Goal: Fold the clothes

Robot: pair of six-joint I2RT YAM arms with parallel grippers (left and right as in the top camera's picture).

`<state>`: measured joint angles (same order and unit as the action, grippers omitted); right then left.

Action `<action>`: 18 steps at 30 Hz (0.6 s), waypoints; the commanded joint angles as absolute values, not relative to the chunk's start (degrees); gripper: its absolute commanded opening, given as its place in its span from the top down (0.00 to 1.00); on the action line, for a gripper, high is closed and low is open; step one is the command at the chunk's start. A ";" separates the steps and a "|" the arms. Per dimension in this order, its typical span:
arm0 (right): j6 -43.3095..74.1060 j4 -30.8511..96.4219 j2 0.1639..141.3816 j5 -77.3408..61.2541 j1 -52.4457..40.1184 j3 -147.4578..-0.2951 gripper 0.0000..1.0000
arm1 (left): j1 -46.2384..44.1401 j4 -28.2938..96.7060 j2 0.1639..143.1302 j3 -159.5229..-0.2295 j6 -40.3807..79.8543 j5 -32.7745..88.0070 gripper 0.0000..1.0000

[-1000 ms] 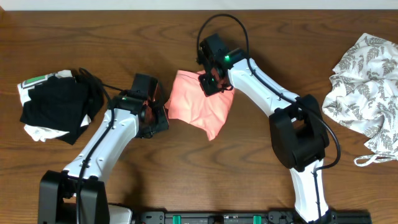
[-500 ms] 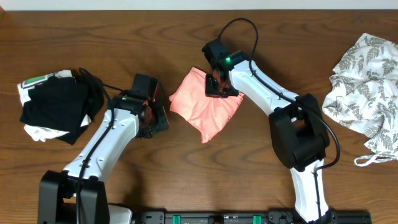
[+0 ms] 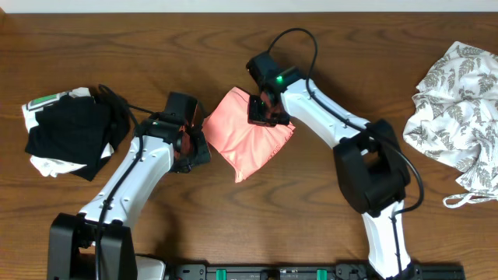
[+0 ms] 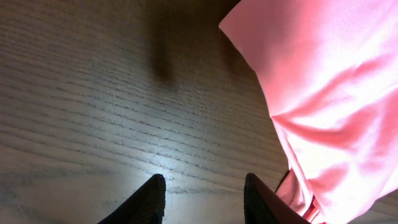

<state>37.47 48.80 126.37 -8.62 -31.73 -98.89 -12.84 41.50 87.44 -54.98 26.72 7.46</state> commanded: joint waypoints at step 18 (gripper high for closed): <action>34.65 55.13 119.31 -4.32 -25.69 -98.39 0.79 | -12.56 41.17 87.46 -54.43 25.76 6.79 0.59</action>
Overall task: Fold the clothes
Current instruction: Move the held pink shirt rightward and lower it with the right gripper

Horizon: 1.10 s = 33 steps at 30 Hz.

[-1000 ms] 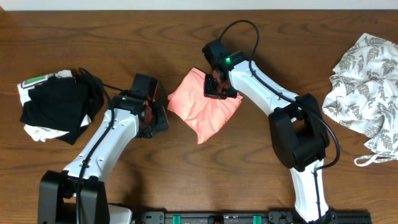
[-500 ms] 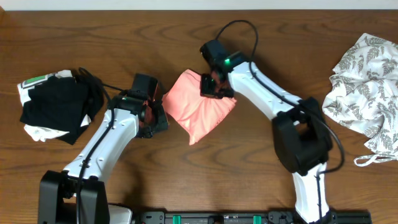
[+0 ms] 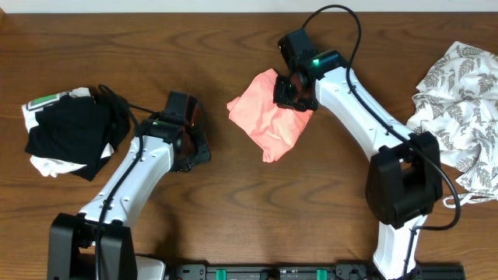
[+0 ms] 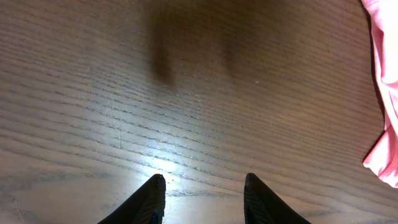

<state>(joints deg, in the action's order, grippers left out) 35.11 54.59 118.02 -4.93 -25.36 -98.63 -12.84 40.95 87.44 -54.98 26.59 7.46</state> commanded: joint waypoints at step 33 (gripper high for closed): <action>2.09 45.95 118.54 -13.30 -23.22 -92.99 0.94 | -12.56 41.36 87.46 -54.43 25.56 6.76 0.58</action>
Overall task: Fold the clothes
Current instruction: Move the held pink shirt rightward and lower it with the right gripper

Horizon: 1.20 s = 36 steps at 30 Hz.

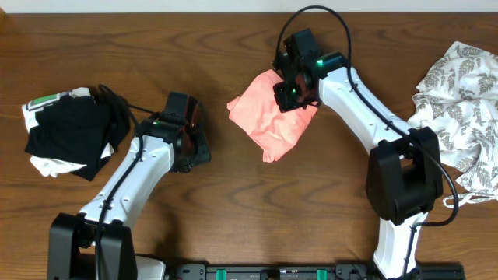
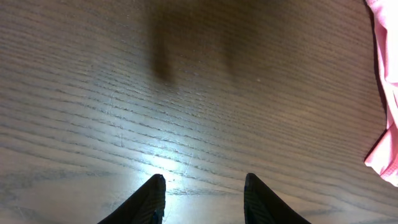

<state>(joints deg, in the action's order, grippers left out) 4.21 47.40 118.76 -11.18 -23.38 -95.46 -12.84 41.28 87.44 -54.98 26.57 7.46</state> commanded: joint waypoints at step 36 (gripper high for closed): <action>8.88 33.23 106.54 -1.26 -20.56 -87.94 0.62 | -12.56 41.95 87.46 -54.43 25.58 6.79 0.59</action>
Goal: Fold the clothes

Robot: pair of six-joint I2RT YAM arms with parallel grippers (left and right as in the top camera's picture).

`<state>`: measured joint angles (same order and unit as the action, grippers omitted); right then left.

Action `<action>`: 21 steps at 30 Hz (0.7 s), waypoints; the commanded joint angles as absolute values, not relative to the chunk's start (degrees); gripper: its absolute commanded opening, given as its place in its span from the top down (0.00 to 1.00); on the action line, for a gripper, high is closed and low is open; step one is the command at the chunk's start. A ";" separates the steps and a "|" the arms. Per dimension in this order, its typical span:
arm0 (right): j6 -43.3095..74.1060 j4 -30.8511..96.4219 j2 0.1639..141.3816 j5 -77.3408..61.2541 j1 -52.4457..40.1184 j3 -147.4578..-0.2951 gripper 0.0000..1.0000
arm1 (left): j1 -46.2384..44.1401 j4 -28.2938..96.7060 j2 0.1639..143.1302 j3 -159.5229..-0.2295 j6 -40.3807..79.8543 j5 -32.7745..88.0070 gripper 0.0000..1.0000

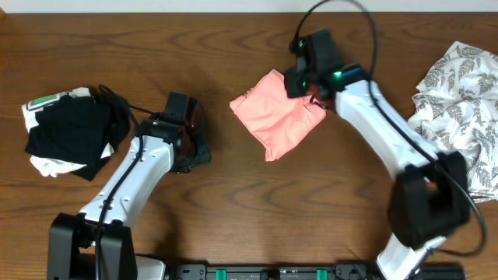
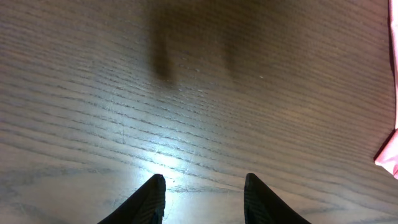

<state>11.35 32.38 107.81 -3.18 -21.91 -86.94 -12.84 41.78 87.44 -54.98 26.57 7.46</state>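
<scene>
A folded pink cloth (image 1: 276, 117) lies on the wooden table (image 1: 233, 210) a little right of centre in the overhead view. My right gripper (image 1: 300, 84) is at the cloth's upper right edge; its fingers are hidden under the wrist. My left gripper (image 1: 198, 152) stands left of the cloth, apart from it. In the left wrist view the left gripper (image 2: 202, 186) is open over bare wood, and only a sliver of the pink cloth (image 2: 389, 155) shows at the right edge.
A pile of black and white clothes (image 1: 66, 136) sits at the far left. A crumpled white garment with a grey leaf print (image 1: 459, 101) lies at the far right. Bare wood runs along the front of the table.
My right arm has shifted to the right and looks higher, now at the cloth's upper right edge. The pink cloth lies slightly further right. The left gripper has not moved.
The pink cloth first lay close to my open left gripper with the right gripper on it. Then it lay further right and back, still under the right gripper. It stayed there, and now sits a touch further right with the right arm at its edge.
</scene>
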 commanded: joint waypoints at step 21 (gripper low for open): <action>7.20 38.63 124.42 -2.35 -15.16 -87.85 0.57 | -12.56 41.95 87.46 -54.43 25.61 6.81 0.39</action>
